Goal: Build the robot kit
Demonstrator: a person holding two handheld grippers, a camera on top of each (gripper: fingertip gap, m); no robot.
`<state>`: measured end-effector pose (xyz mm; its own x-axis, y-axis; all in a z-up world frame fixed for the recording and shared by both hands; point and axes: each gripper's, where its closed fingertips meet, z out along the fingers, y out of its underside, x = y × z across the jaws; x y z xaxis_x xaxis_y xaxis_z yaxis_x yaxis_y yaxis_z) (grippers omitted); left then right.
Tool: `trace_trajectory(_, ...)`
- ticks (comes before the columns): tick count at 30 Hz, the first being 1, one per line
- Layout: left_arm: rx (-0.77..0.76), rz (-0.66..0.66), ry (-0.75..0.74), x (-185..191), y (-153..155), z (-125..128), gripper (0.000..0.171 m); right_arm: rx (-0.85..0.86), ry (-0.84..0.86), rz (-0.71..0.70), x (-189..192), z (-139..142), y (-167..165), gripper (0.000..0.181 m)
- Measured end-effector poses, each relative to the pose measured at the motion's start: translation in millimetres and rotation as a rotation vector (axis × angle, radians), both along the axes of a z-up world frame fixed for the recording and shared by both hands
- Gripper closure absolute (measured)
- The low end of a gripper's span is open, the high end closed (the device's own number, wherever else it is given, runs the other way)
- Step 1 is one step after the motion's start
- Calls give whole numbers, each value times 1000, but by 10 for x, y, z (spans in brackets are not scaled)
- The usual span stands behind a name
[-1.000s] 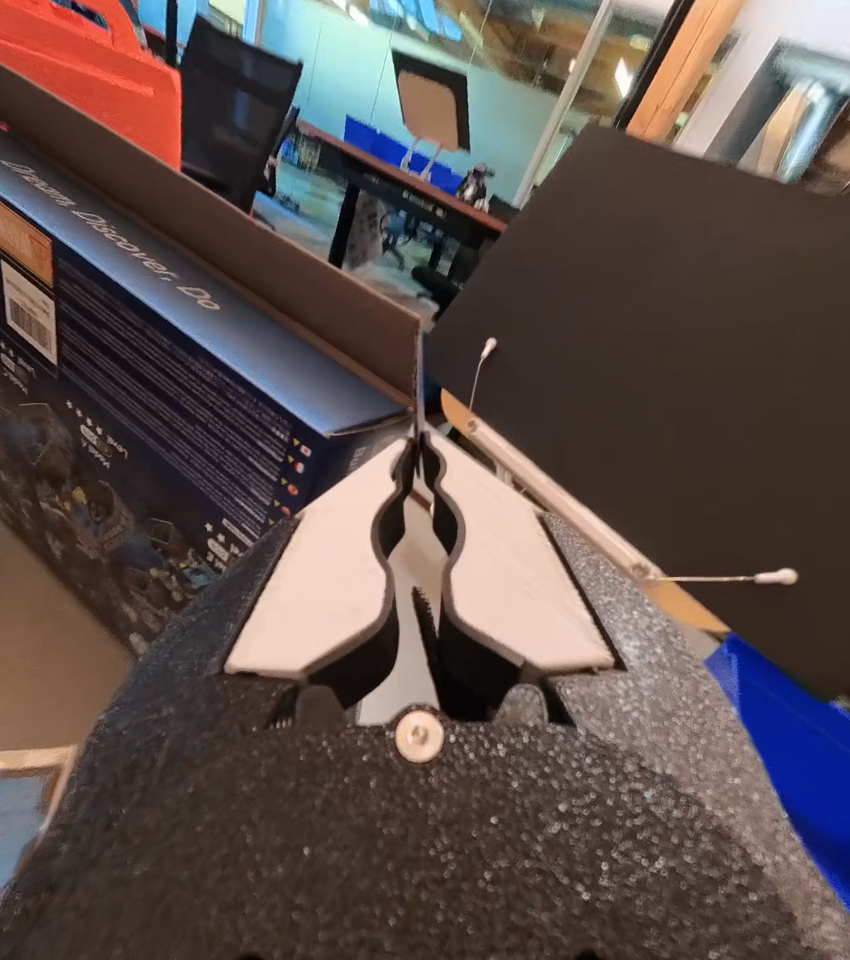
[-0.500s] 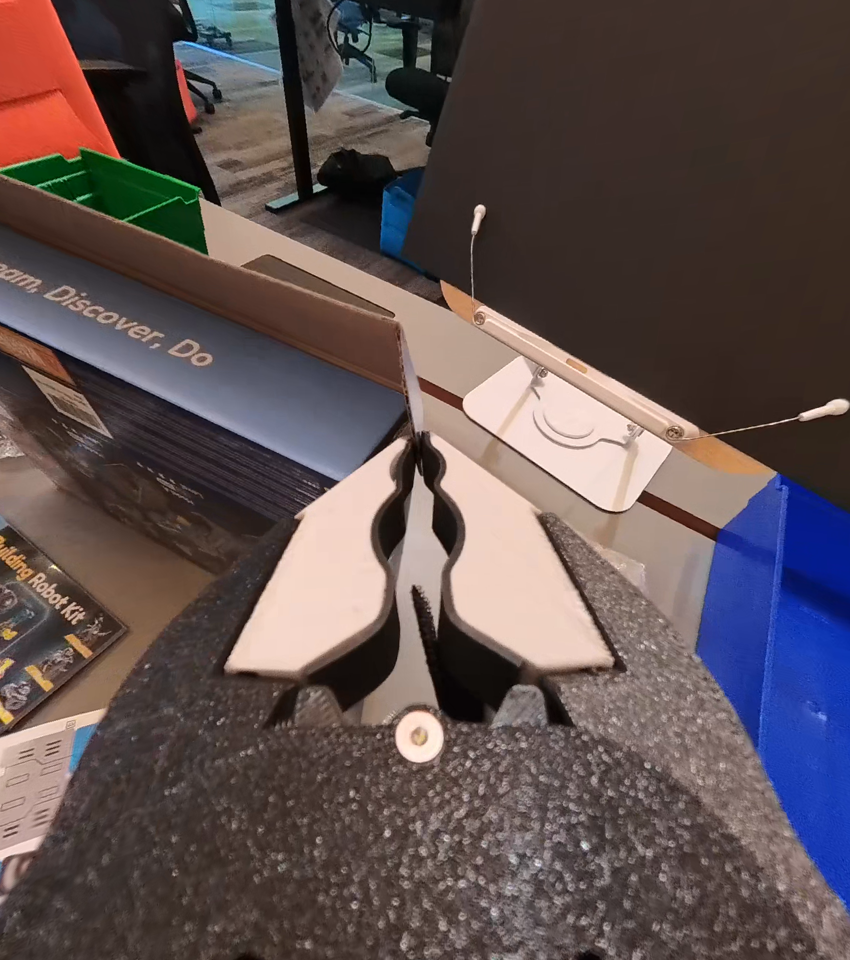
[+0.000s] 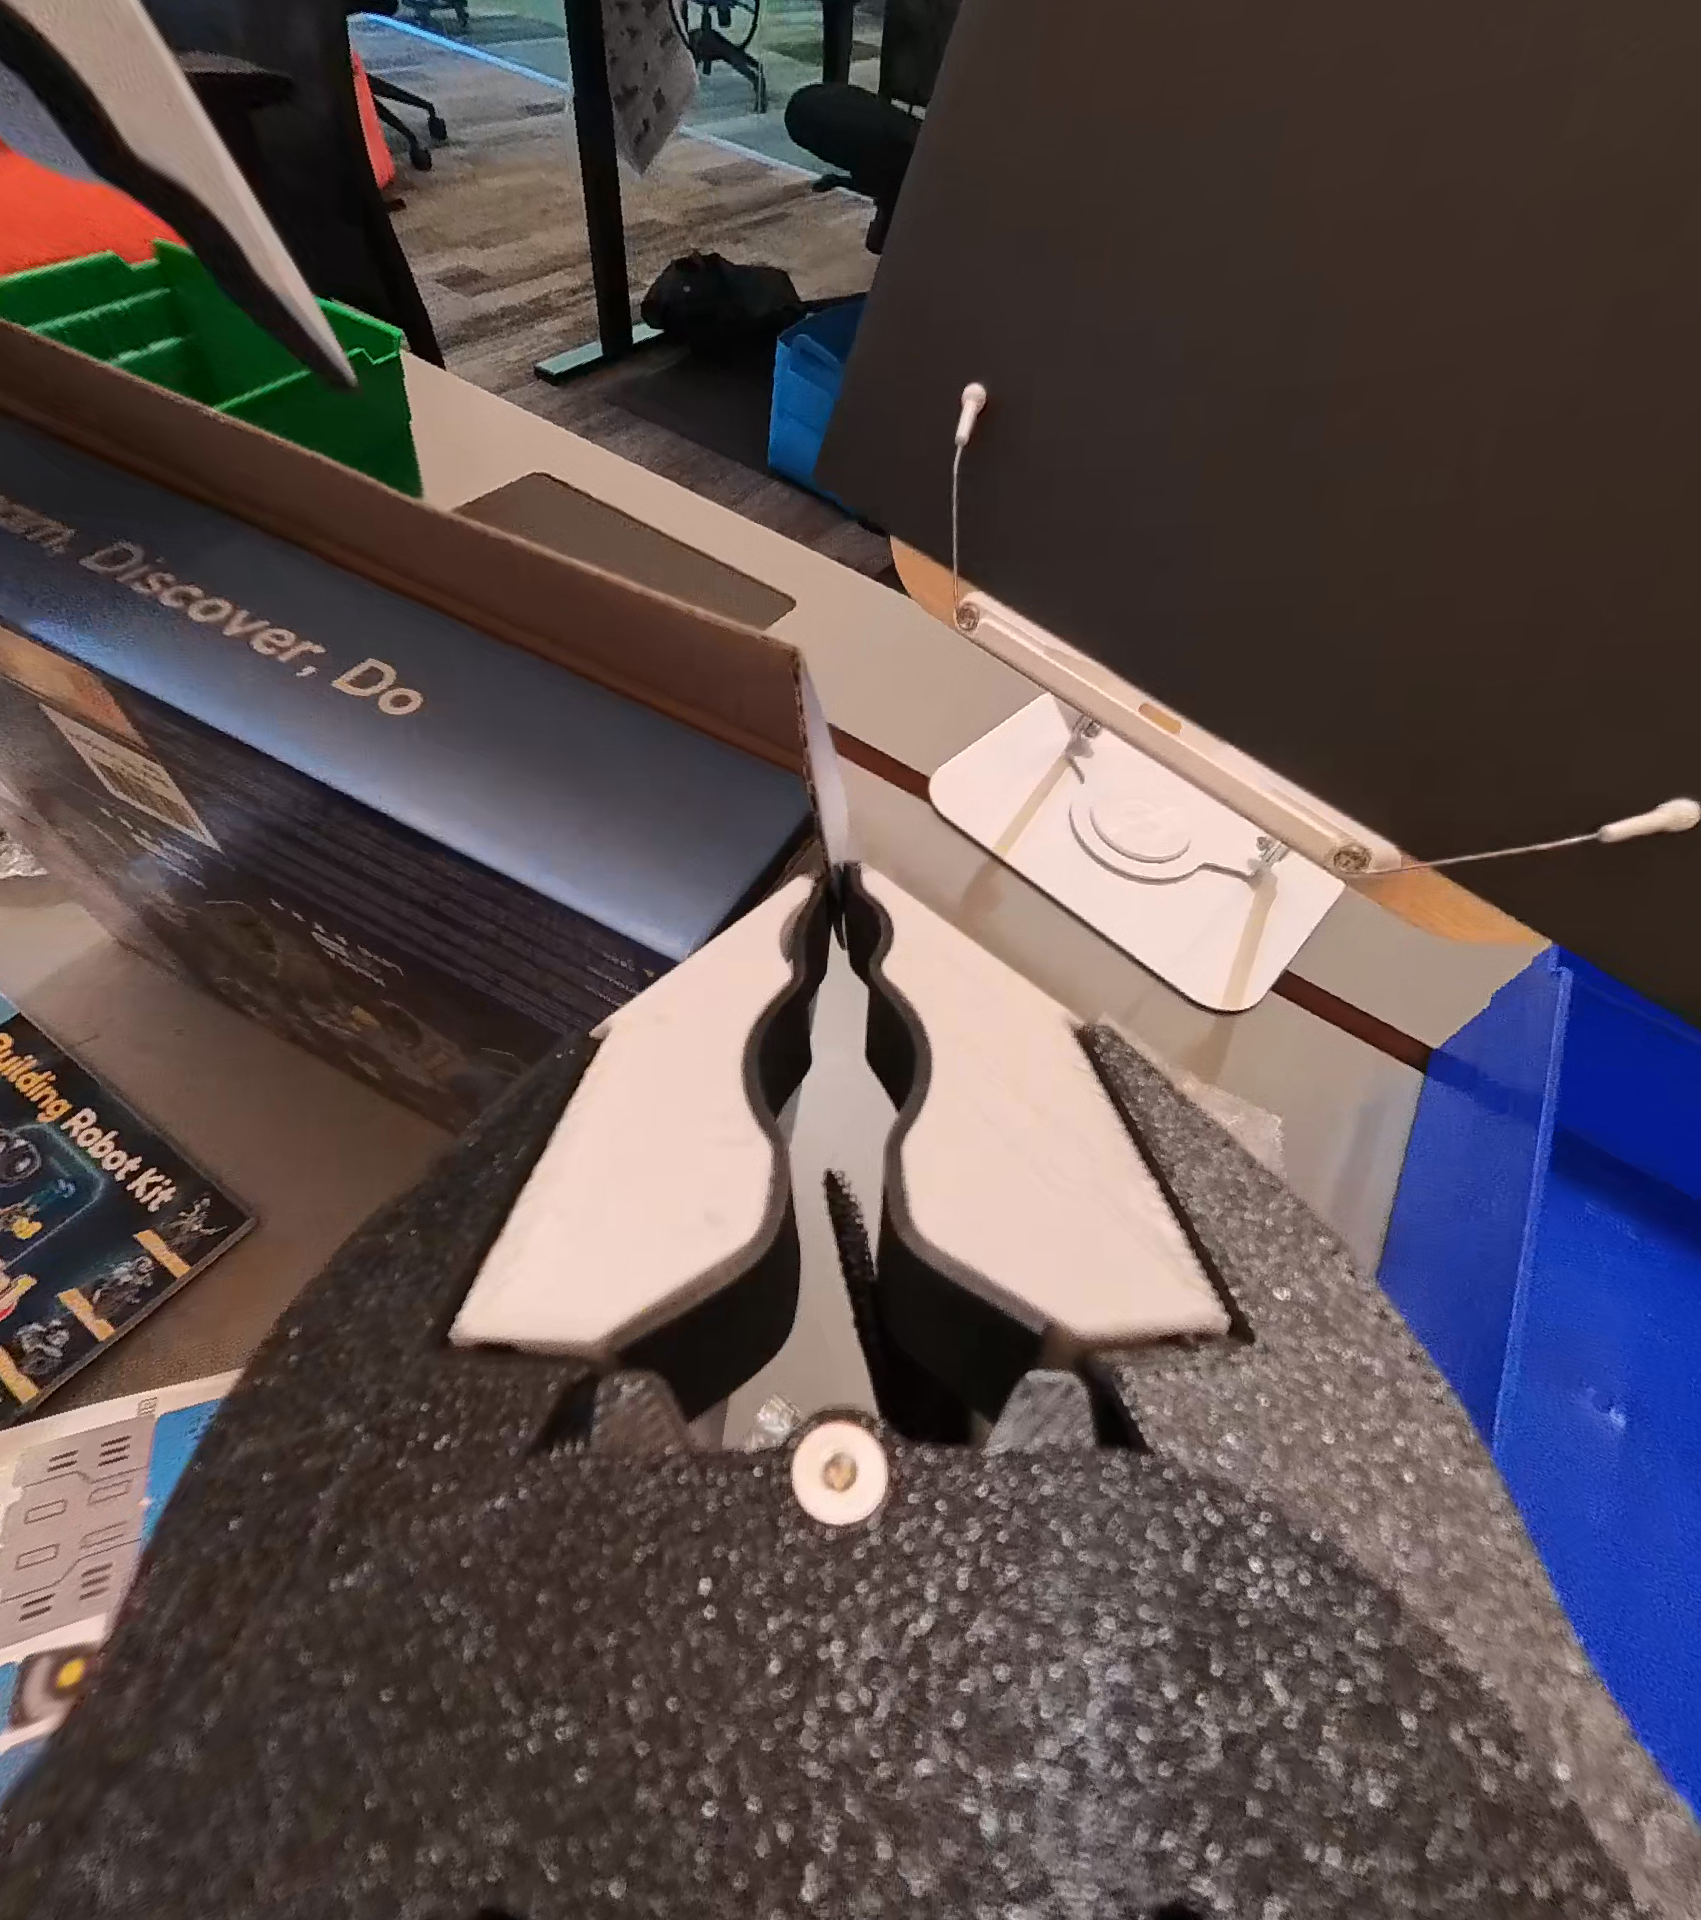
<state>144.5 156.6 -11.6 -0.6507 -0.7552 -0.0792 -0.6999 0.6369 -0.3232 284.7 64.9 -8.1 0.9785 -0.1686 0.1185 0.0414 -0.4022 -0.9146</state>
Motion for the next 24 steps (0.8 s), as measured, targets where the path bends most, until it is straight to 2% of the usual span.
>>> trace_trajectory(4,78,-41,107,115,-73,-249,92,-54,90,-39,22,7,-10,180)
trace_trajectory(7,127,-30,120,197,-32,-330,102,-107,198,-65,17,37,-35,180)
trace_trajectory(14,169,17,119,166,-77,-345,105,-272,263,-99,-109,82,-63,180)
trace_trajectory(17,203,33,139,160,-81,-351,105,-344,265,-154,-145,82,-60,180)
trace_trajectory(24,201,37,156,168,-83,-358,105,-347,293,-175,-184,87,-27,179)
